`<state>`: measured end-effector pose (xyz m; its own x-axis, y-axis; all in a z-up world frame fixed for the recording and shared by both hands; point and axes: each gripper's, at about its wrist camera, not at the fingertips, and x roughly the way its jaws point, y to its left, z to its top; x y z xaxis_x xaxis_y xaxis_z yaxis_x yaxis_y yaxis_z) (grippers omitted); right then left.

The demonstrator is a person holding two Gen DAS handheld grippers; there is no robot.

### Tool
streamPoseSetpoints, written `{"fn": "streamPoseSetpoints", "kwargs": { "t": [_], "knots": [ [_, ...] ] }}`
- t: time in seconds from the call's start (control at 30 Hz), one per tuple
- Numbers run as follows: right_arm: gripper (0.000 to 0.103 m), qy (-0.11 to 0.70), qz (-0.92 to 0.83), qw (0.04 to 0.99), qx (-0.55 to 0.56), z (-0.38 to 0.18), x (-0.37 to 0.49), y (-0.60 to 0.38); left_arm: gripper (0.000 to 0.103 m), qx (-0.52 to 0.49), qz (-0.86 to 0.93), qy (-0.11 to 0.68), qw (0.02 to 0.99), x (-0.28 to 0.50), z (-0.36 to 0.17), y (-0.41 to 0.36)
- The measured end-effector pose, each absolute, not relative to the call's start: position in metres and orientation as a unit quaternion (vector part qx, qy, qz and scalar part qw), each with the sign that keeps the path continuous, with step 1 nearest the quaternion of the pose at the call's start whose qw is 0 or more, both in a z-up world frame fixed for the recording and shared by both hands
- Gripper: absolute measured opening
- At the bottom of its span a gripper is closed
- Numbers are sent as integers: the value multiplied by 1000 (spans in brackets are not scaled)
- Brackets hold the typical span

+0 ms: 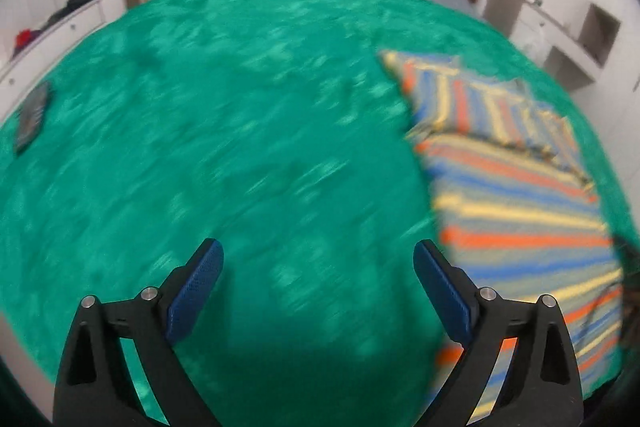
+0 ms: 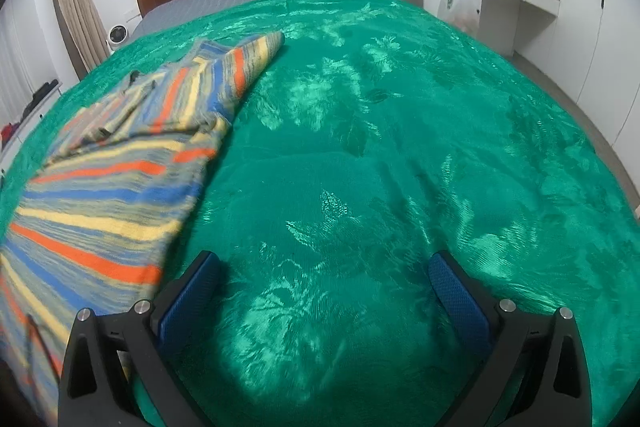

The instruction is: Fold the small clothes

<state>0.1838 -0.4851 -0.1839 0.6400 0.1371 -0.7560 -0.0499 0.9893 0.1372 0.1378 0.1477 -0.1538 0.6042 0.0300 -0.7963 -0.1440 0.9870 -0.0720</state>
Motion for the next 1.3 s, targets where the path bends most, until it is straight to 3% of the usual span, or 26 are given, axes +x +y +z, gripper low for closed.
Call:
{"fn": "streamPoseSetpoints", "kwargs": {
  "t": [0.13,0.4,0.87,1.3],
  "knots": [
    [102,372,42,927,32,-130,151,-500,97,-58,76,456,885,128,-181,163],
    [102,278,-16,952,-123,-28,75,-518,102,-46,89,419,902,109,-196,159],
    [102,327,-5,945,-27,-111,16,-475,103,-42,78,376,923,97,-203,162],
    [102,314,-14,949,-15,-111,-2,-480,103,-37,82,381,920,94,-204,158]
  ]
}}
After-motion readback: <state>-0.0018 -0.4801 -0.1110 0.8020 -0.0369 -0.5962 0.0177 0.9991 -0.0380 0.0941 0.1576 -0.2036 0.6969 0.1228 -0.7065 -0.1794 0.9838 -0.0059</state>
